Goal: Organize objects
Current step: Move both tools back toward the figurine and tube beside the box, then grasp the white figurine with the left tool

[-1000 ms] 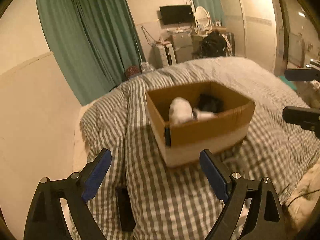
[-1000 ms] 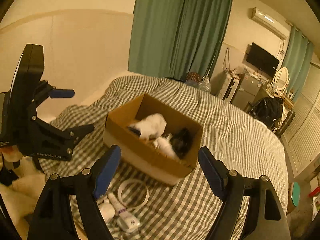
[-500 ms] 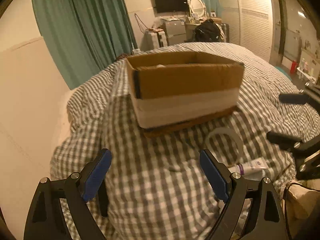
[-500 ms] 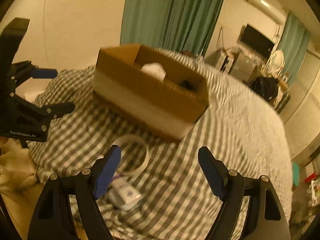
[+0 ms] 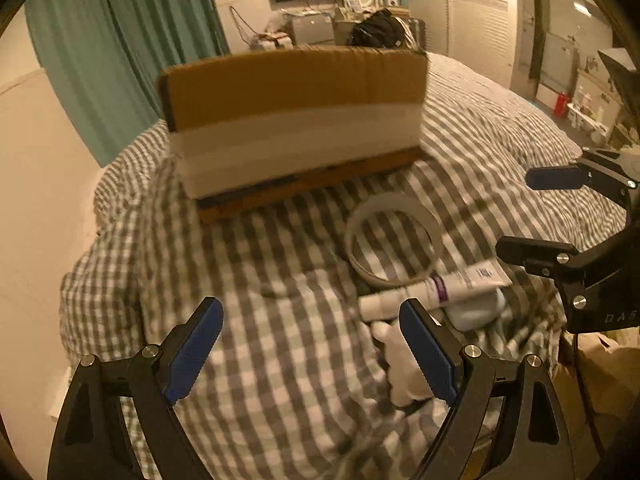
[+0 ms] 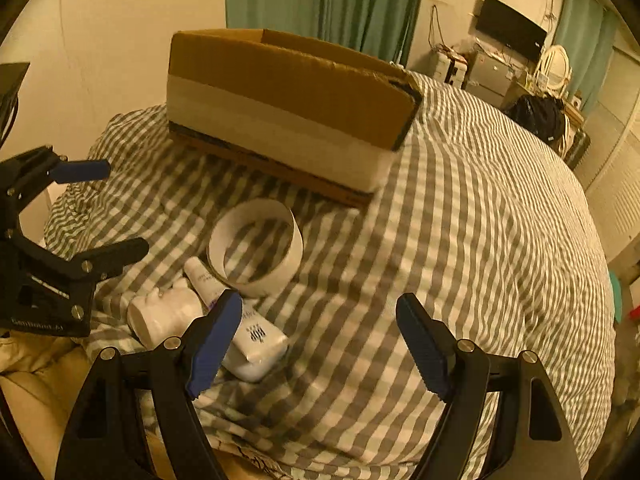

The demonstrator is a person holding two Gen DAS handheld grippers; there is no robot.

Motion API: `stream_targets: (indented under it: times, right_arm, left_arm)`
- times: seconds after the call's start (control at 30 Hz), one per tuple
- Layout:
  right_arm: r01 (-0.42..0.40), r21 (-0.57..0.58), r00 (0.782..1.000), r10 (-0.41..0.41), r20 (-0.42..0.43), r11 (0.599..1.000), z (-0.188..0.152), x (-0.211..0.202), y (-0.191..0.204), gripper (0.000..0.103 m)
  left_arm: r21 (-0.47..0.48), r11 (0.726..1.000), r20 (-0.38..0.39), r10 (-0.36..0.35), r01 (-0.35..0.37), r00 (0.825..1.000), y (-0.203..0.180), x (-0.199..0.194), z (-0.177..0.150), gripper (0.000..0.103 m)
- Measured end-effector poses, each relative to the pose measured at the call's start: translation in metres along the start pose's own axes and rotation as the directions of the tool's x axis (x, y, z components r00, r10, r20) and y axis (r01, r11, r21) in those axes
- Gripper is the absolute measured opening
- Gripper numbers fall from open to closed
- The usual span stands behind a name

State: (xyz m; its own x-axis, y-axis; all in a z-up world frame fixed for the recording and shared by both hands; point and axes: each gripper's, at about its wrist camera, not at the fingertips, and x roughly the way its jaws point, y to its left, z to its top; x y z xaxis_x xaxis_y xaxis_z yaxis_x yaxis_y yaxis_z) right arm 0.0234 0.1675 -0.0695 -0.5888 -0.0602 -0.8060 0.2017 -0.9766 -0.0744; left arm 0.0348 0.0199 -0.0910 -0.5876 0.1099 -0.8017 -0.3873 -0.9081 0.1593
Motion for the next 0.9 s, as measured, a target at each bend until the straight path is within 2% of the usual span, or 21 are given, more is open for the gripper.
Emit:
stream_targets:
  times: [0.1, 0.23, 0.47, 0.63, 0.77, 0.9]
  right_arm:
    - [-0.003, 0.006, 1.000, 0.003, -0.021, 1.000, -0.004, 0.004, 0.001, 0.079]
    - [-0.006, 0.010, 0.999, 0.006, -0.039, 1.000, -0.008, 0.008, 0.002, 0.079]
    - [0.013, 0.027, 1.000, -0.012, -0.026, 1.000, -0.007, 0.004, -0.004, 0.079]
    - [0.019, 0.036, 1.000, -0.018, -0.020, 0.999, -0.004, 0.002, -0.008, 0.079]
    - [0.017, 0.035, 1.000, -0.016, -0.025, 0.999, -0.004, 0.003, -0.009, 0.079]
    - [0.014, 0.035, 0.999, -0.012, -0.038, 0.999, -0.007, 0.009, -0.009, 0.079]
  left_arm:
    - [0.035, 0.999, -0.028, -0.028, 0.029, 0.999, -0.013, 0.006, -0.005, 0.092]
    - [0.062, 0.997, -0.014, -0.049, 0.050, 0.999, -0.021, 0.003, -0.008, 0.092]
    - [0.149, 0.980, -0.032, -0.126, 0.130, 0.991, -0.045, 0.008, -0.011, 0.092]
    - [0.169, 0.977, -0.063, -0.124, 0.133, 0.990, -0.053, 0.024, -0.012, 0.092]
    - [0.101, 0.973, -0.104, -0.198, 0.208, 0.975, -0.043, 0.037, -0.012, 0.092]
    - [0.021, 0.951, -0.186, -0.299, 0.308, 0.936, -0.035, 0.056, -0.016, 0.091]
